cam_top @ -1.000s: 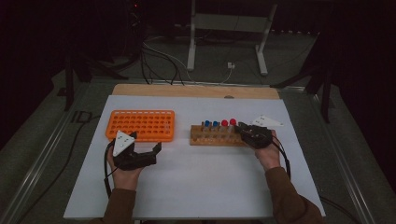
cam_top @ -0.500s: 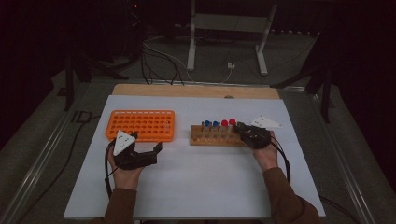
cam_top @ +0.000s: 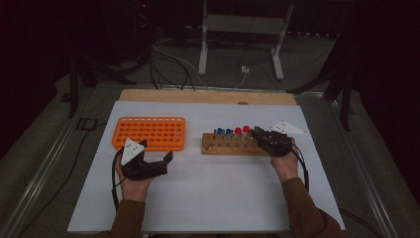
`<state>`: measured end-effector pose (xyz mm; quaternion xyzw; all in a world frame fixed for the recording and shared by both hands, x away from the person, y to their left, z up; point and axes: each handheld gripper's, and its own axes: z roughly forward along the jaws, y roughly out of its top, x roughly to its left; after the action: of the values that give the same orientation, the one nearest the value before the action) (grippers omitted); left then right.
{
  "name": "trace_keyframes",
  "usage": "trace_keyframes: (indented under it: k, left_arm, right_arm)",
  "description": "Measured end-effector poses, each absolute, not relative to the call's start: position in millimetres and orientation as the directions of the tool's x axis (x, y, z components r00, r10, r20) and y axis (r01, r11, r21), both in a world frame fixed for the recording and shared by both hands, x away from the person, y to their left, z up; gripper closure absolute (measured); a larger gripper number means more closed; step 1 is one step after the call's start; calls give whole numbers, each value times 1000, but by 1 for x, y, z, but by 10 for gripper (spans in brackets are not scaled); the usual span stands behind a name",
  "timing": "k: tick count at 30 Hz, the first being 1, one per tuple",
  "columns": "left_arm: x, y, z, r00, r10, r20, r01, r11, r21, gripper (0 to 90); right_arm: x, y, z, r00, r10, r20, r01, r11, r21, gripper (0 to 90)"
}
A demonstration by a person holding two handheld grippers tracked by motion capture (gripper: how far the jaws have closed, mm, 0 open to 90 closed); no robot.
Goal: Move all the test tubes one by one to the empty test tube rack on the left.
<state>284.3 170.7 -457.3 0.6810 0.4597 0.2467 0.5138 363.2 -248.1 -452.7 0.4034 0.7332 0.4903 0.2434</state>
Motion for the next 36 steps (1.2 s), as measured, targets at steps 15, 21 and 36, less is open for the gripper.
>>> trace_keyframes:
  k: [15, 21, 36]
  left_arm:
    - [284, 165, -458, 477, 866, -149, 371, -45, 927, 6]
    - [284, 165, -458, 481, 865, -143, 359, -45, 932, 5]
    - [283, 162, -459, 528, 843, -107, 290, -61, 955, 5]
  right_arm:
    - [358, -248, -424, -556, 831, 15, 326, 201, 924, 762]
    - [354, -247, -415, -557, 830, 2, 309, 205, 929, 762]
    - [345, -233, -404, -610, 792, 16, 306, 217, 927, 761]
